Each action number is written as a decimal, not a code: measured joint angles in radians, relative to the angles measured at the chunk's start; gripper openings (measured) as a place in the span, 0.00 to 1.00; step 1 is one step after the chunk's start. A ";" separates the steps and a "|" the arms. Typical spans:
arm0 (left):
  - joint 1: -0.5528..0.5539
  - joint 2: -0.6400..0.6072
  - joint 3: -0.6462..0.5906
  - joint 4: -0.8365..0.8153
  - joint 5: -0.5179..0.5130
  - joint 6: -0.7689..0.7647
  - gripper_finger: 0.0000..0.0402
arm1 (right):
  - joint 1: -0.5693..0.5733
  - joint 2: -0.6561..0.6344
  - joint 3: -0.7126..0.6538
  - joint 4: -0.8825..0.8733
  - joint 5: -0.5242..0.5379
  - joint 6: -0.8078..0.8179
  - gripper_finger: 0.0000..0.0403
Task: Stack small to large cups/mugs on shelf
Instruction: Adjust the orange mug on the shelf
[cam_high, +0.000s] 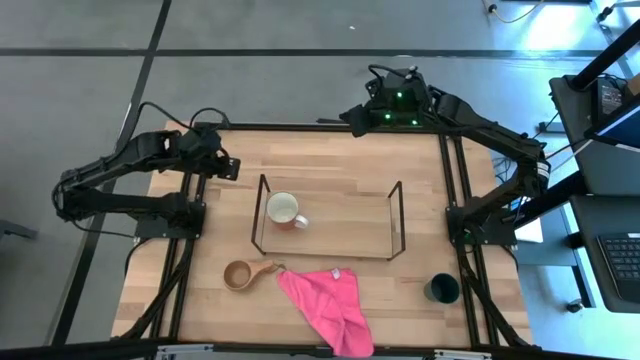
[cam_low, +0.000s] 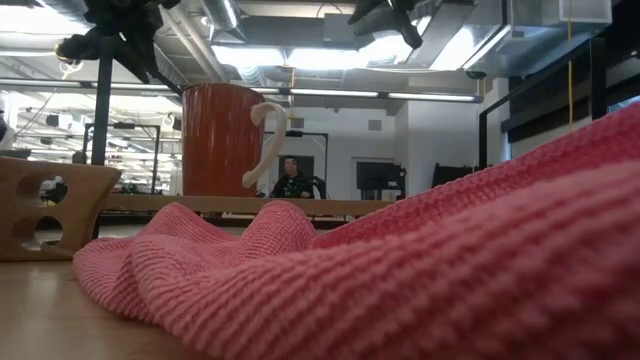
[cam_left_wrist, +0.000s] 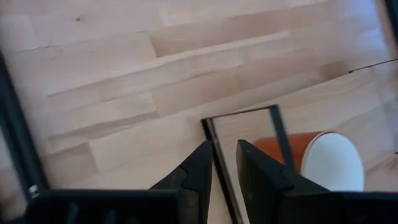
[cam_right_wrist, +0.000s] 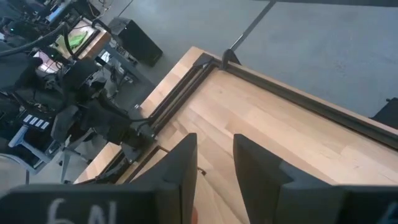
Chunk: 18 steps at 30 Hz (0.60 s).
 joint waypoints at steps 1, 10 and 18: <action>0.000 0.000 0.000 0.015 -0.002 0.008 0.17 | 0.000 0.000 0.000 0.000 0.000 -0.002 0.26; 0.000 0.000 0.000 0.098 -0.004 0.051 0.17 | 0.000 0.000 0.000 0.000 0.001 0.000 0.26; 0.000 0.001 0.000 0.104 0.013 0.051 0.17 | 0.000 0.000 0.000 0.000 0.001 0.001 0.26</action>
